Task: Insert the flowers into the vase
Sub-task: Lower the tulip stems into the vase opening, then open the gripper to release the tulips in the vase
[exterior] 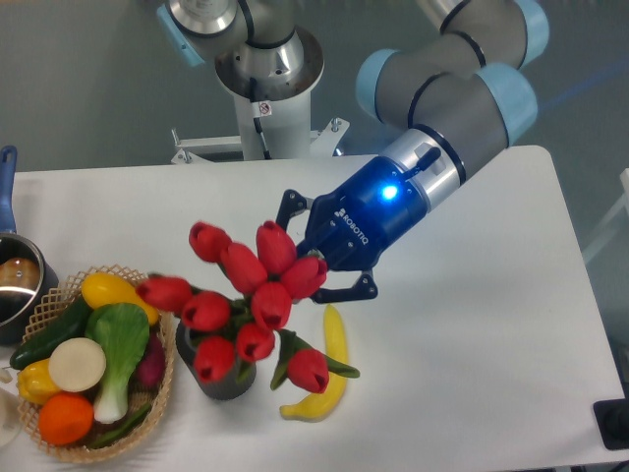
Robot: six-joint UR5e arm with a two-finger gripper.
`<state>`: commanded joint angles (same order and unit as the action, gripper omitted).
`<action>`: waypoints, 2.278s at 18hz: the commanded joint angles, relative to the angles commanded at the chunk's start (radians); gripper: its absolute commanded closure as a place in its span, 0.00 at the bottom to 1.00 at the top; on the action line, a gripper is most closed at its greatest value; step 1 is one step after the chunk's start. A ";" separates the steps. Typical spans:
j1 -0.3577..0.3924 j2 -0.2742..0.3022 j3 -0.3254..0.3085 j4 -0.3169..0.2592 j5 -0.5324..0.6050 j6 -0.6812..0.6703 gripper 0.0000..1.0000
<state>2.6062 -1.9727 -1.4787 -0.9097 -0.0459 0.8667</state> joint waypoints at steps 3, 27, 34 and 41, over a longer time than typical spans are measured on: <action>-0.002 0.000 -0.040 0.006 -0.058 0.031 0.94; -0.037 -0.023 -0.265 0.049 -0.045 0.278 0.85; -0.040 -0.057 -0.287 0.049 0.060 0.331 0.73; -0.061 -0.055 -0.311 0.048 0.139 0.330 0.10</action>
<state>2.5449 -2.0279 -1.7901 -0.8621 0.0934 1.1965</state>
